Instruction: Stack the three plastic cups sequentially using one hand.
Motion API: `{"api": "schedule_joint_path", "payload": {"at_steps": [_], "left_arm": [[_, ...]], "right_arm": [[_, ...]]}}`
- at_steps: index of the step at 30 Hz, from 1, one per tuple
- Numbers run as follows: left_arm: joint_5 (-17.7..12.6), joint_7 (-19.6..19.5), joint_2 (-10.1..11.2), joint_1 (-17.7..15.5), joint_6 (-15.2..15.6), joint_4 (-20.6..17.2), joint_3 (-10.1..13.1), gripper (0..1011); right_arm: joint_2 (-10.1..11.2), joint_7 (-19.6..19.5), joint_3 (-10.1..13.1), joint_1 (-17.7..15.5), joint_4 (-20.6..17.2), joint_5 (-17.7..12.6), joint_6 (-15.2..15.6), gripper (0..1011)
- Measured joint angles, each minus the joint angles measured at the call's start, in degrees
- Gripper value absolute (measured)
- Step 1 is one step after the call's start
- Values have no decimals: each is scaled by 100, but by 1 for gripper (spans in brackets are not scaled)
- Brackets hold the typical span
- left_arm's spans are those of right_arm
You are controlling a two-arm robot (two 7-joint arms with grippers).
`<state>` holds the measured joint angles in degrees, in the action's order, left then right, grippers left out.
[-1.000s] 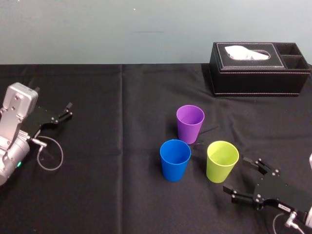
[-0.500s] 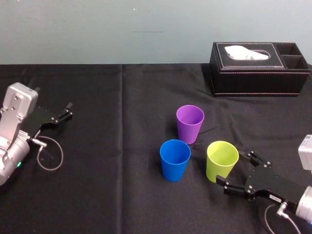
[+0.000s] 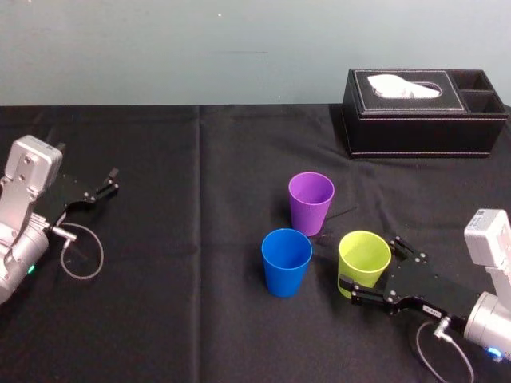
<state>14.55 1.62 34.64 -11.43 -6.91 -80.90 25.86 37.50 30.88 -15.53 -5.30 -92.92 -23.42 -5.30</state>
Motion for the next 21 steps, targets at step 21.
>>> {"api": "schedule_joint_path", "payload": {"at_steps": [21], "left_arm": [[0,0,0,0,0,0,0,1011]], "right_arm": [[27,-3,18,-31,-24,-5,-9,756]]}}
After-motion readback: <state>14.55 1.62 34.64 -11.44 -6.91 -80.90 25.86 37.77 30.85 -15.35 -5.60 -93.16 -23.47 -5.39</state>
